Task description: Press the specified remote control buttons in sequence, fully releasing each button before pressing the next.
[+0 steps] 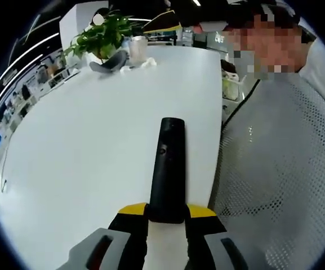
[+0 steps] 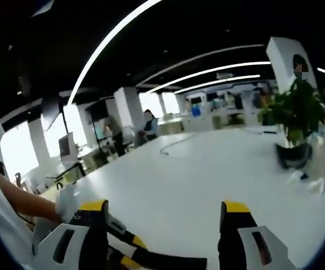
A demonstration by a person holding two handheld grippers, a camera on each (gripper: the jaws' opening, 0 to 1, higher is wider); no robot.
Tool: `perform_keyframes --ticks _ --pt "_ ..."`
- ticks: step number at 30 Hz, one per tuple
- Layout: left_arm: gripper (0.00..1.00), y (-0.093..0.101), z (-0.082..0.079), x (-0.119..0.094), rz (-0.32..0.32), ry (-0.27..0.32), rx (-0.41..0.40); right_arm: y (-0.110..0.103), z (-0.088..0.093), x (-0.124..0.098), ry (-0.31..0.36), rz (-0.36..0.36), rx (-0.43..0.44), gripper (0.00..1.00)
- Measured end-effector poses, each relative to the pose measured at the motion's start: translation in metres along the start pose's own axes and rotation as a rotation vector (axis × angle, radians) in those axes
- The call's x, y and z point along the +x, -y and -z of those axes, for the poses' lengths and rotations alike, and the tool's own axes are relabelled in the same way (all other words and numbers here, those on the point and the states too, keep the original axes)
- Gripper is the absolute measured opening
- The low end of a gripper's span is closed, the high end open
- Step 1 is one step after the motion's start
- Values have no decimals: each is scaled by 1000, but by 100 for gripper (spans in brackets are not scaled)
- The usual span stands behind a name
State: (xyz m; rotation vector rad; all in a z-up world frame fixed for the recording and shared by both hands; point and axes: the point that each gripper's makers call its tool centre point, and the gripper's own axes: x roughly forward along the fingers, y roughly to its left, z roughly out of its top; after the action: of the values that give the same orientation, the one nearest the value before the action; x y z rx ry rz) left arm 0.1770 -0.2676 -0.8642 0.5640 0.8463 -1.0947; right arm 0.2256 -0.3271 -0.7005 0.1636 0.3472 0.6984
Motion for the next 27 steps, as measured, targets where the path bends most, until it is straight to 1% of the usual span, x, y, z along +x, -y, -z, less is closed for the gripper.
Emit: perform_keyframes --ticks 6,13,15,17,21,27 --pt "25 -1 1 2 3 4 5 -3 2 0 -8 -17 14 78" --pt "25 -9 -1 2 -6 4 4 -5 4 1 -19 -36 44 77" --pt "25 -9 -1 3 -1 -6 4 -6 5 1 -23 -40 35 76" --pt "24 -10 0 5 4 -16 14 -6 5 1 -26 -38 30 73" --pt "24 -14 -2 1 18 -24 31 -2 3 0 -18 -34 63 73" --pt "24 -22 -3 1 28 -62 47 -1 6 0 -27 -28 79 72"
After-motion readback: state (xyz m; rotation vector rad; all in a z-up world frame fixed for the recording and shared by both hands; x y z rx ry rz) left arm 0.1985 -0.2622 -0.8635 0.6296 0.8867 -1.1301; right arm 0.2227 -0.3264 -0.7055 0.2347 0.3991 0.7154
